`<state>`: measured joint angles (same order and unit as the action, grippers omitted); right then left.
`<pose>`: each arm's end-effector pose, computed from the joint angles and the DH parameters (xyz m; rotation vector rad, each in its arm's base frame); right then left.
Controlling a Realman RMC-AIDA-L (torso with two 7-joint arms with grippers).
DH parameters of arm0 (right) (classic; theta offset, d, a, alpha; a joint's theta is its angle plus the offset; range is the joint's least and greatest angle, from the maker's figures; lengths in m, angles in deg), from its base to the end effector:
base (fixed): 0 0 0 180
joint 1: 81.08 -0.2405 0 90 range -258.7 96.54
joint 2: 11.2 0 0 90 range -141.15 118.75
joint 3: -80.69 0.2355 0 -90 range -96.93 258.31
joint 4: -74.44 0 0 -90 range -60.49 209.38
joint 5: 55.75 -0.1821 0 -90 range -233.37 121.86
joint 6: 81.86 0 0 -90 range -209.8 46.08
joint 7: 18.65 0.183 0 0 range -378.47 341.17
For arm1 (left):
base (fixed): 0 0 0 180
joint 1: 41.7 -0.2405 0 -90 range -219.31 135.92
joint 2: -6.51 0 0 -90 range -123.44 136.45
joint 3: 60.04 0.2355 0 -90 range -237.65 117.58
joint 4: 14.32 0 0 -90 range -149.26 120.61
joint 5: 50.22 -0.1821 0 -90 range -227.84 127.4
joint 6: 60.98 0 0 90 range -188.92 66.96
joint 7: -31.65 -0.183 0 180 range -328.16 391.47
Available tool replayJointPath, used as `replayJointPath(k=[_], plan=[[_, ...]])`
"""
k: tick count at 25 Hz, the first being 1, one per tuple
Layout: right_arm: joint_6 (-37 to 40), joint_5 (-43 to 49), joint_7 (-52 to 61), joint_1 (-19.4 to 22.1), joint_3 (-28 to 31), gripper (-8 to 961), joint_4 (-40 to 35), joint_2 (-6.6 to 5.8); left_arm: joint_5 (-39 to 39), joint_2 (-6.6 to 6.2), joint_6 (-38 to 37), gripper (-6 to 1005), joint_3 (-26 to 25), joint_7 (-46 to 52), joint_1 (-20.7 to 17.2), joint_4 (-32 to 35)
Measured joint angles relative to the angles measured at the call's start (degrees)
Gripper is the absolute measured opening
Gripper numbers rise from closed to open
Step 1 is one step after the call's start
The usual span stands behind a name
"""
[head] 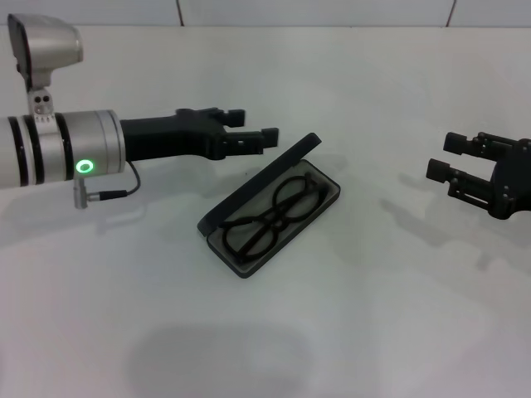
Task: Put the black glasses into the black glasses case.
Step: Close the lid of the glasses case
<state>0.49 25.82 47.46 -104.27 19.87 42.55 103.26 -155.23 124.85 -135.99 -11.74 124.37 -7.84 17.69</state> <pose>0.2171 0.3132 -0.0079 -2.5311 0.4742 0.8963 -0.2058 0.3493 -0.0389 -2.5623 -0.9724 -0.7307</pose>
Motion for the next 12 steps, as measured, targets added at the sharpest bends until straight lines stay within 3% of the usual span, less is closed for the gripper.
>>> replayJointPath(k=[12], plan=[[-0.34,0.42,-1.23,-0.1,0.0,523,-0.08,0.05,-4.22,0.55,3.39,787,0.87,0.41,0.48,-0.4]])
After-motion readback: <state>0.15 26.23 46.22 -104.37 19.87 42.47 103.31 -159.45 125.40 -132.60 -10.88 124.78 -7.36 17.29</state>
